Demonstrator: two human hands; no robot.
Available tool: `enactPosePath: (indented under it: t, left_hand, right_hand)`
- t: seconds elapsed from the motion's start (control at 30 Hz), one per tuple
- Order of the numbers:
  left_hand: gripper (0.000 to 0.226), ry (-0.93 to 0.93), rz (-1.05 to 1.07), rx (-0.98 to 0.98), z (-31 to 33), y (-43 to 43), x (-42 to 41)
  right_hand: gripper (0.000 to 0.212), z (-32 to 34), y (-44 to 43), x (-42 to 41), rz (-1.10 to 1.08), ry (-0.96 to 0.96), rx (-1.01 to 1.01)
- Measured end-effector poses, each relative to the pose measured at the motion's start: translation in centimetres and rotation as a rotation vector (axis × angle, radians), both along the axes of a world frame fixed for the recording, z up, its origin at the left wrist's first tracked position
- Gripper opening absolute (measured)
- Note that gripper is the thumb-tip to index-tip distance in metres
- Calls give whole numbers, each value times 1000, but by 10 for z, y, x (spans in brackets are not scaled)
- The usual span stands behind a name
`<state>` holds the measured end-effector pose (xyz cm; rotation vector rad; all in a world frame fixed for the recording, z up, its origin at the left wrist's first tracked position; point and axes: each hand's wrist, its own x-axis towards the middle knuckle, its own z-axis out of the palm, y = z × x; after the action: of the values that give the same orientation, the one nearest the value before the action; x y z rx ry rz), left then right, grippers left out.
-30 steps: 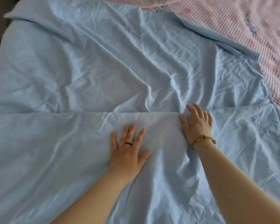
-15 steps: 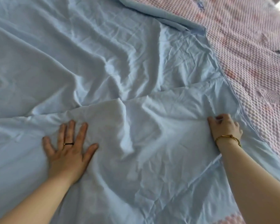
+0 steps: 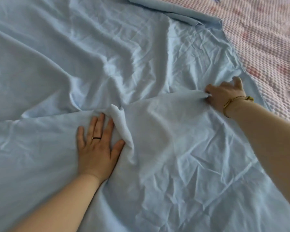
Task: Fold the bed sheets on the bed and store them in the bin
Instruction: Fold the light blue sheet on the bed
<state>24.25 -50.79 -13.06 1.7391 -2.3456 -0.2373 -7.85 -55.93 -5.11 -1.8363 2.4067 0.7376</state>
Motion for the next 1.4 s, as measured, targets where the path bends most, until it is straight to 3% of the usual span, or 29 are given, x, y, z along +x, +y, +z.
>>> enactPosePath:
  t: [0.07,0.2,0.4,0.5,0.6,0.67,1.1,1.23,1.33,1.4]
  left_hand:
    - [66,13,2,18,1,-1,0]
    - [65,38,23,0,-3,-1,-2]
    - [65,12,42,48,-7,-4,-4]
    - [66,21,40,38,-7,-3,-4]
    - [66,17,45,24,-5,-3,-5]
    - [66,7,43,35,-4,-3,-6]
    - [70,-35,34,65,2,-3,-6]
    - [69,-47,56,16,2,-3,-8]
    - [70,-55,112,9,1,0,-10]
    - [78,-93,152,-1,2,0,-12]
  right_hand:
    - [33,15,2,-15,33,109,-32]
    - [31,25,9,-34,-62,121,-188]
    - [54,-24,40,-10,-439,-401,-439]
    - [66,-24,99,2,-462,-415,-385]
    - [98,-24,177,7,-630,-332,-314]
    - [104,-31,204,7,-724,-317,-297]
    - [107,-38,198,3,-709,-319,-106]
    - [92,-40,198,-6,-700,-390,-61]
    - [100,-43,200,-10,-688,-424,-40]
    - [84,-46,200,-13,-678,-435,-23]
